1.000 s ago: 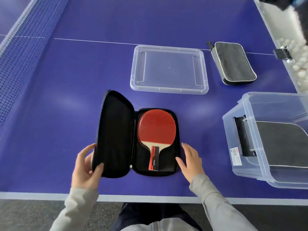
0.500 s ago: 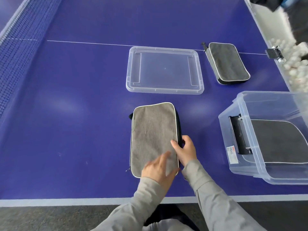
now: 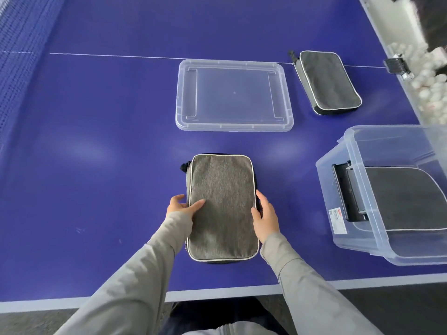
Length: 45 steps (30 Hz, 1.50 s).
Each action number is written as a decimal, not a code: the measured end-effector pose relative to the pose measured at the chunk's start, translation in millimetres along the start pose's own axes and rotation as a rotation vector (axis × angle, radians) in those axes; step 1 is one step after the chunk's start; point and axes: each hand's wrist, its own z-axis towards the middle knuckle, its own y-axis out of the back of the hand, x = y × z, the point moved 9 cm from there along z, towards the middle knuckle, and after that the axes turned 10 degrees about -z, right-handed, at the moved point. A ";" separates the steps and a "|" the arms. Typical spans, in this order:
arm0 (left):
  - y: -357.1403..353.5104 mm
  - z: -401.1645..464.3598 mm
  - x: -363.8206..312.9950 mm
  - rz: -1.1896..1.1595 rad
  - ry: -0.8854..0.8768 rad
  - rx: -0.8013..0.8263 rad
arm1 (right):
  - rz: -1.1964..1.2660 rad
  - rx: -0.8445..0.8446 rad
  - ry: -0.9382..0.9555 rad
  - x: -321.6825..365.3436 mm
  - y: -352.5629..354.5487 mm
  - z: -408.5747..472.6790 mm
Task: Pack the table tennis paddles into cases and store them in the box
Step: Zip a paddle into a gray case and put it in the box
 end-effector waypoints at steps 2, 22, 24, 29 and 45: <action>-5.1 2.4 1.8 -0.005 0.022 0.024 | 0.002 0.014 -0.012 -2.5 0.5 2.7; -33.0 -29.6 -7.5 -0.342 -0.011 0.090 | -0.057 -0.284 0.151 10.0 53.2 -15.4; -29.4 -34.8 -9.9 -0.392 0.011 0.021 | -0.153 -0.498 0.236 19.0 72.4 -43.1; -22.4 -44.6 -17.4 -0.597 0.065 -0.126 | -0.165 -0.669 0.465 40.9 67.3 -108.5; -7.6 -73.9 -33.7 -0.800 0.027 -0.340 | -0.253 -0.623 0.615 96.0 33.2 -121.2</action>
